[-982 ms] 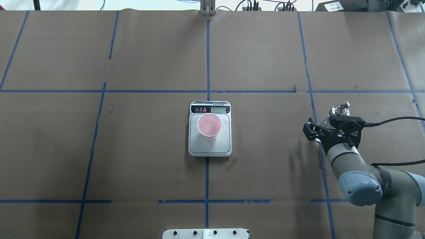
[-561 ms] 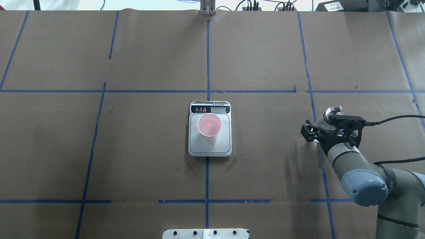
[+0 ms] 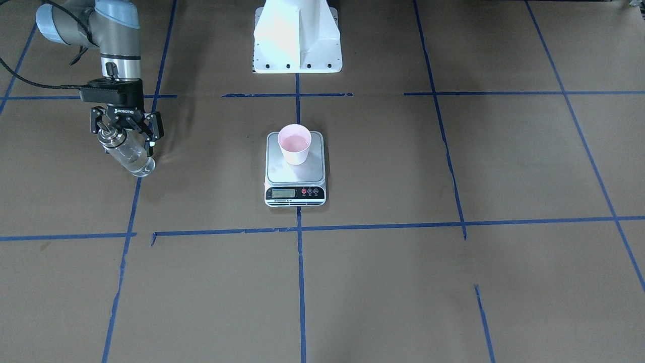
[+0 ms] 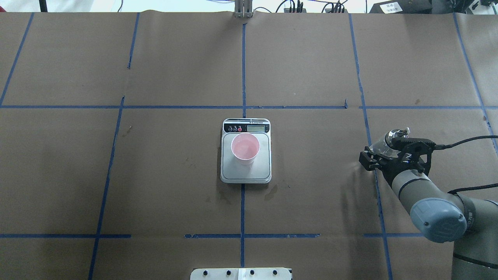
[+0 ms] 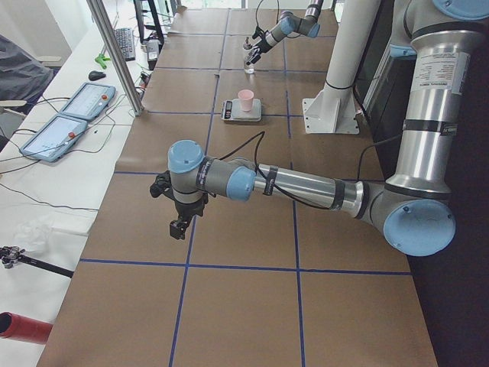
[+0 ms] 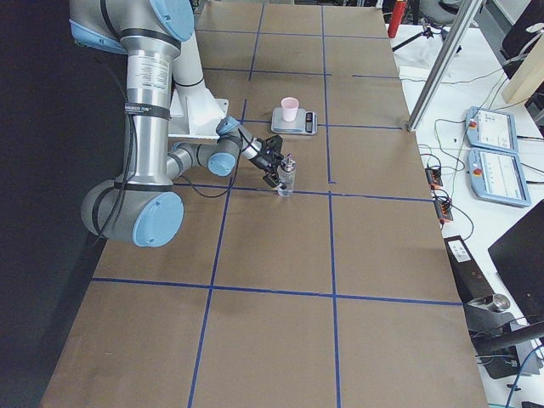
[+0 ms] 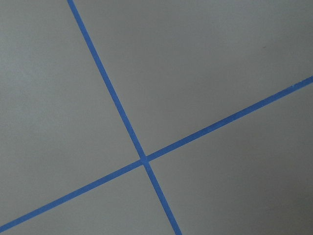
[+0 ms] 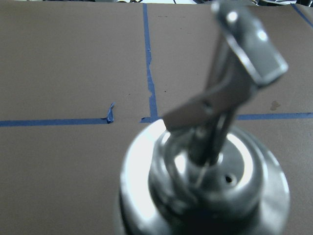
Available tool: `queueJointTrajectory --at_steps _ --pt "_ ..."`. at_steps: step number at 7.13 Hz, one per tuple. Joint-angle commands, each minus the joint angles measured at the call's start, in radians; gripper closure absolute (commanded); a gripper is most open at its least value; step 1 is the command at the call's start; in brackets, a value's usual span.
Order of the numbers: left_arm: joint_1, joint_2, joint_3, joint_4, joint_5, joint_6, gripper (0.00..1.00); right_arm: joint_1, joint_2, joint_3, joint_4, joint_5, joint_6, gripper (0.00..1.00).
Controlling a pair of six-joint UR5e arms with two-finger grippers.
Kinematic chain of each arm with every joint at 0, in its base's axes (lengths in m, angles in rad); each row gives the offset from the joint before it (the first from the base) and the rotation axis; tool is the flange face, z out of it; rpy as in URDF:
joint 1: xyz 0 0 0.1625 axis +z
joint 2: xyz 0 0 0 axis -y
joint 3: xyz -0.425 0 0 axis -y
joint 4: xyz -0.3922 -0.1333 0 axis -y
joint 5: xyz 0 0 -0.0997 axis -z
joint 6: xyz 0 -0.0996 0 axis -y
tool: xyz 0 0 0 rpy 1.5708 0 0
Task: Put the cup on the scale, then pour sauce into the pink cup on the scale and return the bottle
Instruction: 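Lower the dispenser to its original spot with the right gripper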
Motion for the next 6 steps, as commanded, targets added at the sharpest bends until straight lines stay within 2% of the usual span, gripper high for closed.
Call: queueJointTrajectory --at_steps 1,4,6 --pt "0.000 -0.001 0.000 0.000 0.000 0.000 0.00 0.001 -0.007 0.007 -0.001 0.027 -0.001 0.00" --pt "0.000 -0.001 0.000 0.000 0.000 0.000 0.00 0.003 -0.007 0.024 -0.003 0.080 -0.001 0.00" --pt "0.000 -0.001 -0.004 0.000 0.000 0.000 0.00 0.012 -0.067 0.122 -0.021 0.203 -0.001 0.00"
